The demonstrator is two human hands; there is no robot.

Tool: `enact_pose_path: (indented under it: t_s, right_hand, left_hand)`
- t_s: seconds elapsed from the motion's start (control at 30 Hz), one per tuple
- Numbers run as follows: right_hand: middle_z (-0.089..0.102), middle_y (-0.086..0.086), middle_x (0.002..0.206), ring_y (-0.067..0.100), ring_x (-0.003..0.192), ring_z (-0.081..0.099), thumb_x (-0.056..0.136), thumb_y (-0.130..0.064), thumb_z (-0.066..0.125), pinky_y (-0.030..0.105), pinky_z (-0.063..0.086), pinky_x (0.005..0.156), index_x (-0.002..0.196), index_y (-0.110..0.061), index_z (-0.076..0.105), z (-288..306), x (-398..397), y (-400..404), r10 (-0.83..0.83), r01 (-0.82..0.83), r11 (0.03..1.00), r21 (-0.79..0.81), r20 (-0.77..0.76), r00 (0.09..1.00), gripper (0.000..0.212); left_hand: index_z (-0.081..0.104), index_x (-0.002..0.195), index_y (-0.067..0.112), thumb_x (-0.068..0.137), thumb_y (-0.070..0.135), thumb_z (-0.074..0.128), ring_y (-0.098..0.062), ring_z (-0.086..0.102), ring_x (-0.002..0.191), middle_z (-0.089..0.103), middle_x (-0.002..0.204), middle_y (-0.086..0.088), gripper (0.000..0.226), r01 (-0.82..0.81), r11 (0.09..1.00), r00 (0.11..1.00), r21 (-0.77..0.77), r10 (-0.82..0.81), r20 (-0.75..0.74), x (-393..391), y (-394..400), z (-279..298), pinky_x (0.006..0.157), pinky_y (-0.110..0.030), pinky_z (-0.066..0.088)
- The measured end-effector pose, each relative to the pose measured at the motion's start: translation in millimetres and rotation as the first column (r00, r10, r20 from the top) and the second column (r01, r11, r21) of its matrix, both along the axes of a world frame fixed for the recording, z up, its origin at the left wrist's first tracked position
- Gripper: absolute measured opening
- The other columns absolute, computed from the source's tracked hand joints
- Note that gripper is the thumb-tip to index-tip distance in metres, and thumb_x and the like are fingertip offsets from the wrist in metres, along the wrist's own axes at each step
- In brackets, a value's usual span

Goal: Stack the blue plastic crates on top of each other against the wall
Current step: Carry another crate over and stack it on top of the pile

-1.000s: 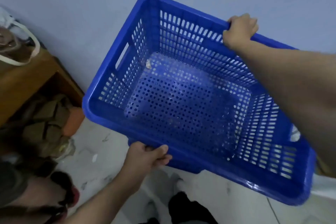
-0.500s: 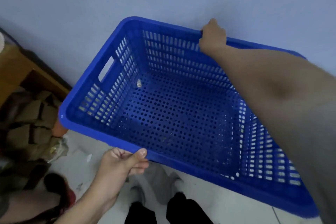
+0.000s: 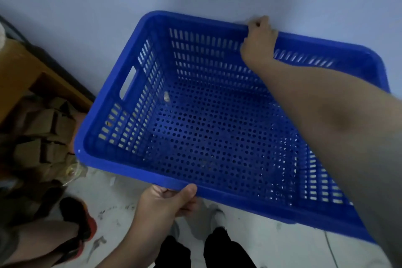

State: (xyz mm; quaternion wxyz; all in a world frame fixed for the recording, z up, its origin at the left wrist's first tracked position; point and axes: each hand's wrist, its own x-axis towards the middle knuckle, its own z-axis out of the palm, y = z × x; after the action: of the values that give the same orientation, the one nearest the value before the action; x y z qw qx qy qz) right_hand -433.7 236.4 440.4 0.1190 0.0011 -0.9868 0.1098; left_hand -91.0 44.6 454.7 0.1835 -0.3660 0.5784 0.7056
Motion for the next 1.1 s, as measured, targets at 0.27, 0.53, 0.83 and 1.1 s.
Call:
enact_pose_path:
  t_s: [0.27,0.53,0.83,1.1]
  right_hand:
    - [0.043,0.012,0.136,0.034,0.094,0.058,0.093,-0.01,0.045,0.04,0.047,0.081,0.127,-0.009,0.055,11,59,10,0.033,-0.026,0.983,-0.184,0.035,0.999,0.036]
    - [0.05,0.019,0.125,0.042,0.101,0.058,0.09,-0.01,0.048,0.044,0.046,0.089,0.119,-0.008,0.06,50,172,94,-0.249,0.252,0.967,-0.042,0.062,0.966,0.031]
    - [0.048,0.023,0.136,0.044,0.12,0.051,0.084,-0.014,0.058,0.045,0.042,0.103,0.131,-0.008,0.058,40,321,160,-0.573,0.59,0.807,-0.023,0.209,0.792,0.047]
    - [0.047,0.025,0.133,0.043,0.115,0.053,0.084,-0.006,0.055,0.044,0.045,0.097,0.132,-0.011,0.053,21,359,165,-0.504,0.566,0.797,-0.211,0.286,0.815,0.048]
  left_hand:
    - [0.065,0.087,0.021,0.08,0.055,0.056,-0.024,0.073,0.086,0.076,0.093,-0.008,0.036,0.976,0.196,0.207,-0.096,-0.972,0.113,-7,-37,43,0.082,-0.041,0.057]
    - [0.058,0.105,0.024,0.099,0.029,0.047,-0.015,0.062,0.088,0.064,0.107,0.004,0.014,0.558,0.452,0.536,-0.696,-0.837,-0.114,-96,-63,52,0.074,-0.031,0.051]
    - [0.054,0.126,0.016,0.087,0.027,0.056,-0.029,0.045,0.127,0.043,0.143,-0.005,0.041,0.238,-0.103,0.558,-0.966,-0.8,0.223,-110,-106,14,0.103,-0.047,0.039]
    - [0.052,0.126,0.017,0.086,0.046,0.036,-0.028,0.025,0.14,0.031,0.15,-0.01,0.051,0.361,-0.114,0.76,-0.926,-0.539,0.363,-57,-114,-8,0.116,-0.055,0.007]
